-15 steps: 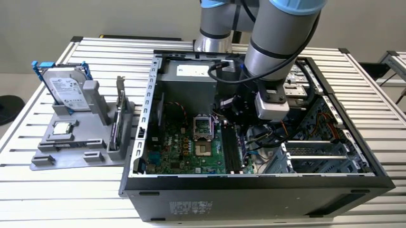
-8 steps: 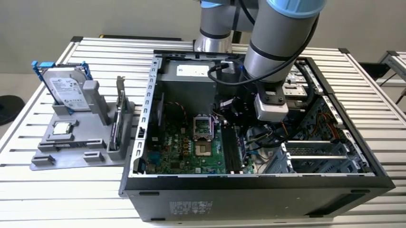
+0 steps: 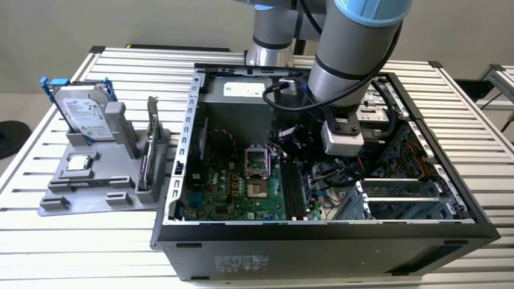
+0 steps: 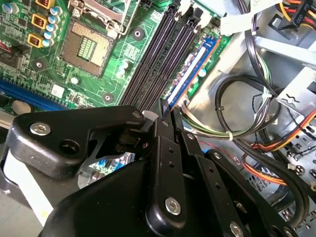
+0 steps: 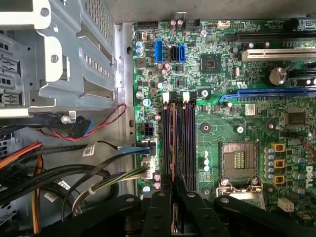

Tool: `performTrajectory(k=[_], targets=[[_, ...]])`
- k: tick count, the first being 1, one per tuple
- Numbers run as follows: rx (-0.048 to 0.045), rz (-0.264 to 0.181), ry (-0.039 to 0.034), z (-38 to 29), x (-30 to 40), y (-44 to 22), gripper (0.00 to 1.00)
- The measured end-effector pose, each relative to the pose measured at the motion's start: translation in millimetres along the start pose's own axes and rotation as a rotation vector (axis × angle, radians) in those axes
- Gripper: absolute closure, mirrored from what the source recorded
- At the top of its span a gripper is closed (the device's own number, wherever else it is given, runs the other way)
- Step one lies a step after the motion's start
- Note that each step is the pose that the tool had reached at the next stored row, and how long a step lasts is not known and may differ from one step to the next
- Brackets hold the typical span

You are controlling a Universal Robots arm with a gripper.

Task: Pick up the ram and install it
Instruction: 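Insert the ram into the slot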

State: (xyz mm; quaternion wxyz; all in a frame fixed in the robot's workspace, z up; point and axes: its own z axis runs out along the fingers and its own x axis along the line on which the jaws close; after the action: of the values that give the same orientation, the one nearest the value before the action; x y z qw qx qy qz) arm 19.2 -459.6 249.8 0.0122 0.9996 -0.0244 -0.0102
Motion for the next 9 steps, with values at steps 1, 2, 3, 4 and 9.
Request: performTrajectory(k=[1, 2, 3, 4, 9], targets=[[0.0000, 0.000, 0.0000, 1.7, 0.0, 0.0, 1.00], [0.0000, 0.000, 0.0000, 3.5, 0.1, -0.1, 1.00], [0.0001, 0.000, 0.0001, 4.9, 0.1, -0.1, 1.00], [0.0000, 0.000, 0.0001, 5.8, 0.1, -0.1, 1.00], [0.0000, 0.000, 0.0001, 11.8, 0.2, -0.3, 1.00]])
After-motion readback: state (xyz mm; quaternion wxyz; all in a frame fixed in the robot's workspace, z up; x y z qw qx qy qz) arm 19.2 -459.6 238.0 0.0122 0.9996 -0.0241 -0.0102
